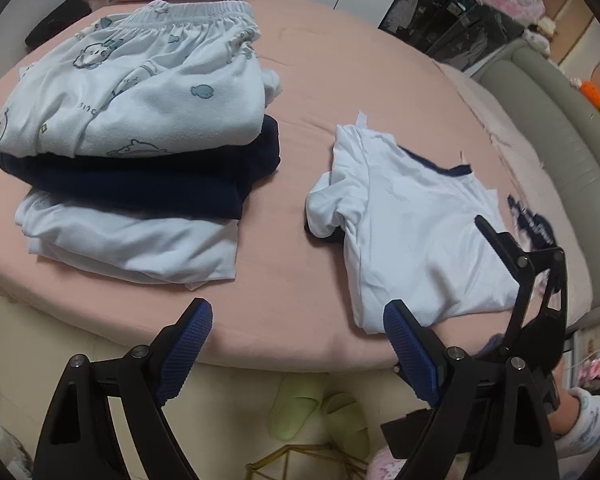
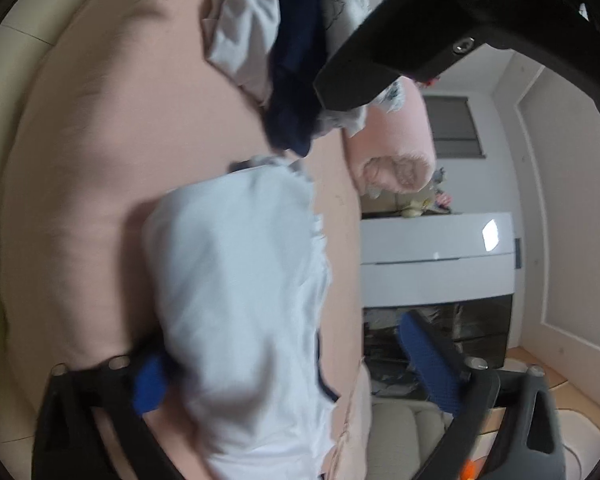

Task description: Fold clothes

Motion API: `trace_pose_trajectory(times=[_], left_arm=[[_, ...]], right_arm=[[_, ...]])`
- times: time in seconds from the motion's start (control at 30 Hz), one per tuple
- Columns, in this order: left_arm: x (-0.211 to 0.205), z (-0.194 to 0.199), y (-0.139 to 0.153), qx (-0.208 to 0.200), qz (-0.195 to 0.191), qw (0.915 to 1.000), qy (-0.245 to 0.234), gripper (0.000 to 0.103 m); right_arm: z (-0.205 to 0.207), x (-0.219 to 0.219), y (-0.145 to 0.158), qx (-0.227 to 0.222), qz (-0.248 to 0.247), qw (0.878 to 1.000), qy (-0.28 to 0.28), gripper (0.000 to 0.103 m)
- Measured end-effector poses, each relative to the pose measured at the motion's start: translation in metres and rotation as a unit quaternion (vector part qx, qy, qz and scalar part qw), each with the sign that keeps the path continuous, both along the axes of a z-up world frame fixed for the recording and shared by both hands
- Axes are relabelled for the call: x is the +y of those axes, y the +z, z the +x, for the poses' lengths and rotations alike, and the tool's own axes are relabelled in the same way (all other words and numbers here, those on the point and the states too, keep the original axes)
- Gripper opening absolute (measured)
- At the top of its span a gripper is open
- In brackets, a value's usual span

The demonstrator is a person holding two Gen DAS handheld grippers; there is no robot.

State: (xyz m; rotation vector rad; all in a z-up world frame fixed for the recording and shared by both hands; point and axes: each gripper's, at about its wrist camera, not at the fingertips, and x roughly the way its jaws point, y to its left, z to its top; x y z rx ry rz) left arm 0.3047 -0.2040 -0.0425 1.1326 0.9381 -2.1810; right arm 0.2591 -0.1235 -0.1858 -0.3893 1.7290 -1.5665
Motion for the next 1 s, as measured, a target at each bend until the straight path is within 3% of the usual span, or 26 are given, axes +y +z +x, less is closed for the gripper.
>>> trace_pose_trajectory(times=[0.17, 0.3, 0.37, 0.4, 0.43, 0.47, 0.5, 0.53, 0.57, 0.6, 0.63, 0.7, 0.73, 0.8, 0.9, 1.0], left_arm=[[0.0, 0.011, 0.012, -0.002, -0.023, 0.9997, 0.002, 0.088], [-0.001, 0.024, 0.023, -0.013, -0.054, 0.9984, 0.008, 0.088], [0.0, 0.029, 0.026, -0.018, -0.068, 0.9975, 0.01, 0.088], [0.0, 0.031, 0.026, -0.019, -0.071, 0.9972, 0.01, 0.088], [0.001, 0.033, 0.026, -0.019, -0.071, 0.9972, 0.011, 0.088], [0.001, 0.034, 0.026, -0.018, -0.069, 0.9974, 0.012, 0.088], [0.002, 0.032, 0.024, -0.016, -0.064, 0.9978, 0.008, 0.088], [0.003, 0.031, 0.023, -0.014, -0.059, 0.9982, 0.003, 0.088], [0.006, 0.028, 0.022, -0.012, -0.056, 0.9983, -0.006, 0.088], [0.008, 0.025, 0.02, -0.01, -0.054, 0.9984, -0.015, 0.088], [0.01, 0.023, 0.019, -0.007, -0.05, 0.9984, -0.024, 0.088], [0.013, 0.017, 0.011, 0.017, -0.017, 0.9985, -0.049, 0.088], [0.011, 0.014, 0.005, 0.031, 0.01, 0.9982, -0.051, 0.088], [0.005, 0.007, -0.006, 0.06, 0.068, 0.9946, -0.051, 0.088], [-0.004, -0.002, -0.022, 0.104, 0.15, 0.9823, -0.044, 0.088], [-0.021, -0.01, -0.038, 0.132, 0.207, 0.9694, -0.003, 0.088]], right_arm=[[-0.016, -0.017, 0.006, -0.053, 0.039, 0.998, -0.018, 0.103], [-0.021, -0.016, 0.008, -0.078, 0.022, 0.996, -0.034, 0.1], [-0.023, -0.015, 0.011, -0.122, 0.027, 0.991, -0.05, 0.082], [-0.018, -0.009, 0.007, -0.135, 0.032, 0.989, -0.049, 0.062], [-0.013, -0.002, 0.002, -0.147, 0.037, 0.987, -0.047, 0.033], [-0.001, 0.004, -0.012, -0.116, 0.045, 0.992, -0.032, 0.015], [0.011, 0.01, -0.028, -0.08, 0.054, 0.995, -0.017, 0.008], [0.023, 0.017, -0.046, -0.005, 0.039, 0.999, 0.006, 0.008], [0.026, 0.02, -0.05, 0.018, 0.037, 0.999, 0.015, 0.008], [0.029, 0.023, -0.053, 0.035, 0.037, 0.998, 0.023, 0.008], [0.025, 0.02, -0.043, -0.002, 0.041, 0.999, 0.014, 0.007], [0.006, 0.006, -0.008, -0.131, 0.048, 0.99, -0.031, 0.007], [-0.002, 0.002, 0.003, -0.16, 0.042, 0.985, -0.045, 0.006], [-0.014, -0.004, 0.018, -0.162, 0.015, 0.985, -0.059, 0.006], [-0.023, -0.003, 0.031, -0.146, -0.001, 0.988, -0.054, 0.006], [-0.03, 0.001, 0.04, -0.144, -0.014, 0.988, -0.059, 0.006]])
